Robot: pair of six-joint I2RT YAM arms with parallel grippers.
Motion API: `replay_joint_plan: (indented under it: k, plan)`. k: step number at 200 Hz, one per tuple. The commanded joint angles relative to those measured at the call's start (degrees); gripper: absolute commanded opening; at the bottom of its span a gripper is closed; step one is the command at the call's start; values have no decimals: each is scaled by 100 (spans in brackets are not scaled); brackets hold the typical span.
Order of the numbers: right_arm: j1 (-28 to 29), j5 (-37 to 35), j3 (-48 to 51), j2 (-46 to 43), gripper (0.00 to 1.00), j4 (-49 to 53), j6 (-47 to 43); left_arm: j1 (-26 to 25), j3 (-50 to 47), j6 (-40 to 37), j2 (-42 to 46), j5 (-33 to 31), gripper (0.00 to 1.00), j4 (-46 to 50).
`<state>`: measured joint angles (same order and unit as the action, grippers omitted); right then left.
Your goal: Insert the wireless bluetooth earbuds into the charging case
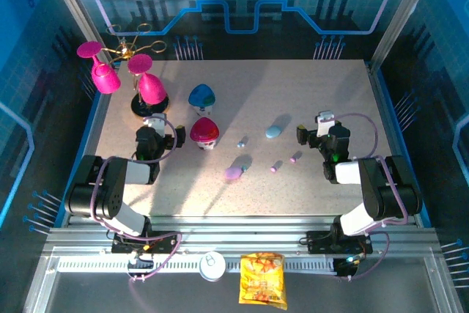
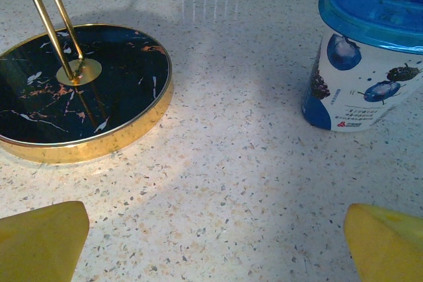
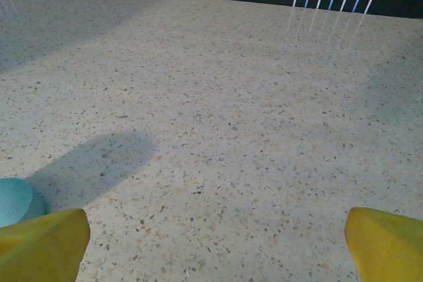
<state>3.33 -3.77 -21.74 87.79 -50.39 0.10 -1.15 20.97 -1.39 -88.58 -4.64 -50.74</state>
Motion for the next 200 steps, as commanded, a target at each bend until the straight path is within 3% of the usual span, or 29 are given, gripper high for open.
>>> replay_joint_plan:
  k: [1,32,105,134,163,200]
  plan:
    - [-2,67,-109,31,100,-67,-58,53,-70,114,9,-79,99,-494]
    - [71,196,-107,-511,100,360,-193,53,-456,205,678,-324,99,-638]
    - [622,1313,-632,-2439,100,2731,-834,-46,-533,421,3922,-643,99,2366]
    - [1388,1845,-1099,-2517,100,3898,-1700,-122,-352,717,4780,-439,99,3349]
    - [2401,2290,-1579,-2197,100,4928,-2480,-123,74,771,4934,136,99,4206]
    - [3577,1973,-2408,-1314,100,6533,-3562,-125,287,771,4903,588,99,4512]
